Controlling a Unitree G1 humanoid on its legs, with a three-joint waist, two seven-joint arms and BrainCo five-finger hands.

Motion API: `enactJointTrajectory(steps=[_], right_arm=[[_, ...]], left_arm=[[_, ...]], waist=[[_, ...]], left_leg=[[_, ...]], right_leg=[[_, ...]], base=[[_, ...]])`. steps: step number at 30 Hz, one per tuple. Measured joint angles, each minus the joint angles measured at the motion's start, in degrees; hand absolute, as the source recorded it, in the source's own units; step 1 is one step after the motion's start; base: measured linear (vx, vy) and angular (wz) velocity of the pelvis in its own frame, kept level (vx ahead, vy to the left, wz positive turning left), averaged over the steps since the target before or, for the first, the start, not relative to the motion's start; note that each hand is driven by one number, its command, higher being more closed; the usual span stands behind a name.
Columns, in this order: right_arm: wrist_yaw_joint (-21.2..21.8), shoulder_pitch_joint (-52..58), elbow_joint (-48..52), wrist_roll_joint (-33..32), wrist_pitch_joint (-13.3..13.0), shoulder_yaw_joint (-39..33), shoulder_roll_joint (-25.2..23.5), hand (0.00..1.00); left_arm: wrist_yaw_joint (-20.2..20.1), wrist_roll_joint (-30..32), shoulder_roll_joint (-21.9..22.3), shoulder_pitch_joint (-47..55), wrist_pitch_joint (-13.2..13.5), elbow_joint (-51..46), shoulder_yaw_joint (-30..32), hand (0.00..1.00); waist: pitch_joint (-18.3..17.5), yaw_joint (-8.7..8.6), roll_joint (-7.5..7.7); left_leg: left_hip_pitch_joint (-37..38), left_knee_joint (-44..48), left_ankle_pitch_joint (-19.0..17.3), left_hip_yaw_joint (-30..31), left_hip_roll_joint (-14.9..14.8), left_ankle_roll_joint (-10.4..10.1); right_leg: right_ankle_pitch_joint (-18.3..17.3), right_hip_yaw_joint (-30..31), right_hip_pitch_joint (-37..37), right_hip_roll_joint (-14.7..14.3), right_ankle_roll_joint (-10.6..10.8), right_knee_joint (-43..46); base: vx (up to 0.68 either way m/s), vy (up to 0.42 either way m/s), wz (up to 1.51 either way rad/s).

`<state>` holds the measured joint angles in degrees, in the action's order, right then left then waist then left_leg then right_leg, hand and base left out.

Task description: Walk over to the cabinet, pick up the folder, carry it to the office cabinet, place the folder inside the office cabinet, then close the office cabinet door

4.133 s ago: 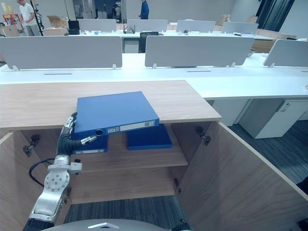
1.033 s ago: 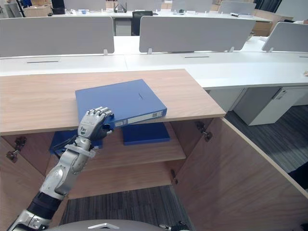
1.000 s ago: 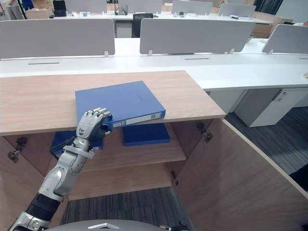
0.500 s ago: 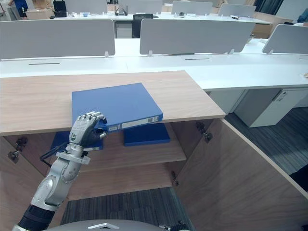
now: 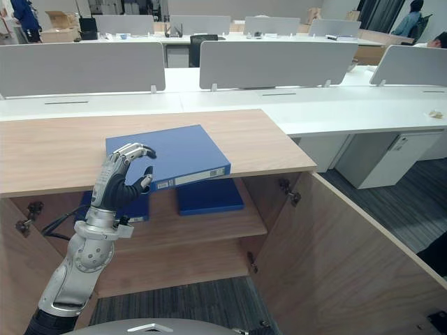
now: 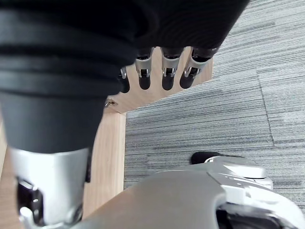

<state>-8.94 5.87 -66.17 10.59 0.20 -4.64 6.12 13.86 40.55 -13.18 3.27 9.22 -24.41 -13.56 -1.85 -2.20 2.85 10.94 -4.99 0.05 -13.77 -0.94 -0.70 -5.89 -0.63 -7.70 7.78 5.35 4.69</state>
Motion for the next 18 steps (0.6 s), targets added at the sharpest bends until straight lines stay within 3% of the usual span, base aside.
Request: enactJointTrajectory(steps=[6, 9, 11, 12, 13, 14, 16, 17, 18], right_arm=[[0.0, 0.5, 0.0, 0.0, 0.0, 0.0, 0.0, 0.00], [0.0, 0.6, -0.1, 0.0, 0.0, 0.0, 0.0, 0.00], [0.0, 0.6, -0.1, 0.0, 0.0, 0.0, 0.0, 0.00], [0.0, 0.6, -0.1, 0.0, 0.0, 0.0, -0.1, 0.00], [0.0, 0.6, -0.1, 0.0, 0.0, 0.0, 0.0, 0.00], [0.0, 0.6, -0.2, 0.0, 0.0, 0.0, -0.1, 0.00], [0.0, 0.5, -0.1, 0.0, 0.0, 0.0, 0.0, 0.00], [0.0, 0.6, -0.1, 0.0, 0.0, 0.0, 0.0, 0.00], [0.0, 0.7, -0.1, 0.0, 0.1, 0.1, 0.0, 0.00]], left_arm=[[0.9, 0.1, 0.3, 0.8, 0.0, -1.7, 0.0, 0.00], [0.9, 0.3, 0.3, 0.8, 0.0, -1.8, 0.0, 0.00], [0.8, 0.8, 0.4, 0.9, 0.0, -1.8, 0.0, 0.00], [0.8, 1.3, 0.4, 0.9, 0.0, -1.7, -0.1, 0.00], [0.8, 1.4, 0.4, 0.9, 0.0, -1.7, -0.1, 0.00], [0.8, 1.6, 0.4, 0.9, 0.0, -1.5, -0.1, 0.00], [0.8, 2.4, -0.1, 0.9, 0.1, 0.2, -0.1, 0.00], [0.8, 2.6, -0.4, 0.9, 0.0, 2.4, -0.1, 0.00], [0.8, 2.8, -0.4, 0.9, -0.2, 4.3, -0.1, 0.00]], waist=[[-0.7, 0.33, 0.78], [-1.1, 0.36, 0.10], [-1.3, 0.36, 0.76], [-1.3, 0.42, 0.13], [-1.5, 0.44, 0.84], [-1.3, 0.49, 0.10], [-1.1, 0.64, 0.82], [-0.9, 0.63, -0.07], [-0.9, 0.64, 0.83]], left_leg=[[-0.5, 0.0, 0.6, 0.4, 0.1, 0.4], [-0.8, 0.0, 0.8, 0.4, 0.2, 0.6], [-0.8, 0.0, 0.9, 0.4, 0.2, 0.7], [-0.8, 0.0, 0.9, 0.4, 0.2, 0.7], [-0.8, 0.0, 0.9, 0.4, 0.2, 0.7], [-0.8, 0.0, 0.9, 0.4, 0.2, 0.7], [-0.5, 0.0, 0.9, 0.4, 0.4, 0.8], [-0.1, 0.0, 0.9, 0.5, 0.4, 0.8], [0.0, 0.0, 0.9, 0.6, 0.4, 0.8]], right_leg=[[0.5, -0.2, 0.2, 0.1, 0.7, -0.3], [0.7, -0.1, 0.6, 0.1, 0.9, -0.3], [1.0, -0.2, 0.7, 0.1, 1.0, -0.4], [1.0, -0.2, 0.7, 0.1, 1.0, -0.4], [1.1, -0.1, 0.7, 0.1, 1.0, -0.4], [1.1, -0.1, 0.7, 0.1, 1.0, -0.3], [0.9, -0.4, 0.3, 0.1, 0.6, -0.9], [0.8, -0.6, -0.3, 0.1, 0.4, -1.3], [0.8, -0.8, -0.5, 0.1, 0.4, -1.4]], base=[[-0.02, -0.009, 0.02], [0.00, 0.000, 0.00], [0.00, 0.000, 0.00], [0.00, 0.000, 0.00], [0.00, 0.000, 0.00], [0.00, 0.000, 0.00], [0.00, 0.000, 0.00], [0.00, 0.000, 0.00], [-0.03, -0.021, 0.05]])
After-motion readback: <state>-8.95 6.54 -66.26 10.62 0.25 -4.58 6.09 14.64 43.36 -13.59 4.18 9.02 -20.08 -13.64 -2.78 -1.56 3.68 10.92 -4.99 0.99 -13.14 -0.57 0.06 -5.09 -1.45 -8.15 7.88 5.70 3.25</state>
